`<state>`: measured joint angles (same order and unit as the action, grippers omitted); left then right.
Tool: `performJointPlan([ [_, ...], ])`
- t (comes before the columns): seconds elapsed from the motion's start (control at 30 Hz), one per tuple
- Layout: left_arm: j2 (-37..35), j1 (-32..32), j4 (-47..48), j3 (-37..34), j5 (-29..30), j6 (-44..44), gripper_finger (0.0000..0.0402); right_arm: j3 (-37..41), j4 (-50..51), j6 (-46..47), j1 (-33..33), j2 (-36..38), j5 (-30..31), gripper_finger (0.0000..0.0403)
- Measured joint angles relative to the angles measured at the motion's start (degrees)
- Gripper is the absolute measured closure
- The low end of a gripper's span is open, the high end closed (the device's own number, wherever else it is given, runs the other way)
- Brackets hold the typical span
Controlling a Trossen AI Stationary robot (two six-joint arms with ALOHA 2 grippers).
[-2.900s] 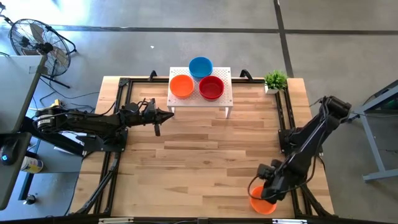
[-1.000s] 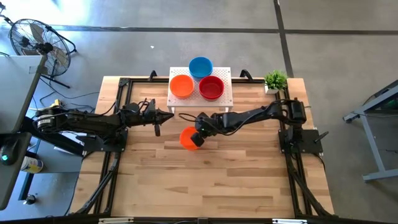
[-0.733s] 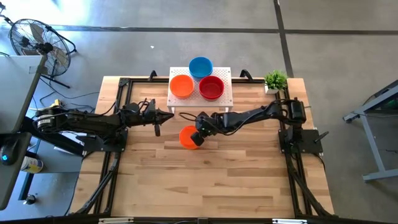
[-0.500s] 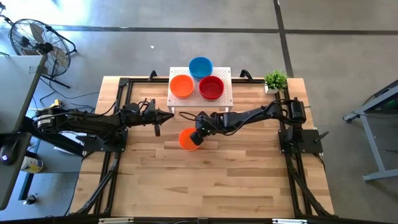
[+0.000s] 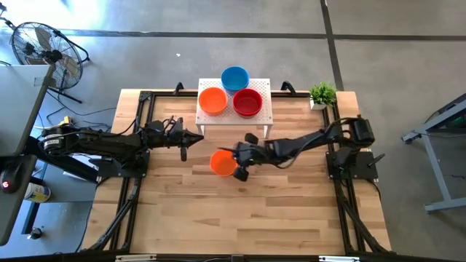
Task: Pick & Place Mini bowls
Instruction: Stack the orange bowl on the orange bowl on the shelf
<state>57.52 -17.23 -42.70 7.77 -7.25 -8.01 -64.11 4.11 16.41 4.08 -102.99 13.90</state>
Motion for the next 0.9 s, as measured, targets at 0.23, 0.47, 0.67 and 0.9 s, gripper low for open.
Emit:
performJointPlan([
  [0.23, 0.0, 0.38, 1.28, 1.48, -8.72, 0.71, 0.0402, 20.58, -31.61, -5.72, 0.37, 7.34, -3.86, 0.0397],
  [0.47, 0.0, 5.99, 24.11, 15.04, -8.3, 6.83, 0.0402, 32.3, -39.62, -9.64, -0.7, 18.06, -0.63, 0.0399],
  [0.67, 5.37, 14.09, 46.15, 28.73, 1.86, 12.06, 0.0393, 39.72, -43.18, -12.0, -0.68, 24.87, 0.92, 0.0402],
  [0.9, 16.53, 21.65, 55.96, 37.72, 4.59, 13.16, 0.0329, 44.71, -45.96, -11.81, -0.68, 27.4, 0.99, 0.0402],
])
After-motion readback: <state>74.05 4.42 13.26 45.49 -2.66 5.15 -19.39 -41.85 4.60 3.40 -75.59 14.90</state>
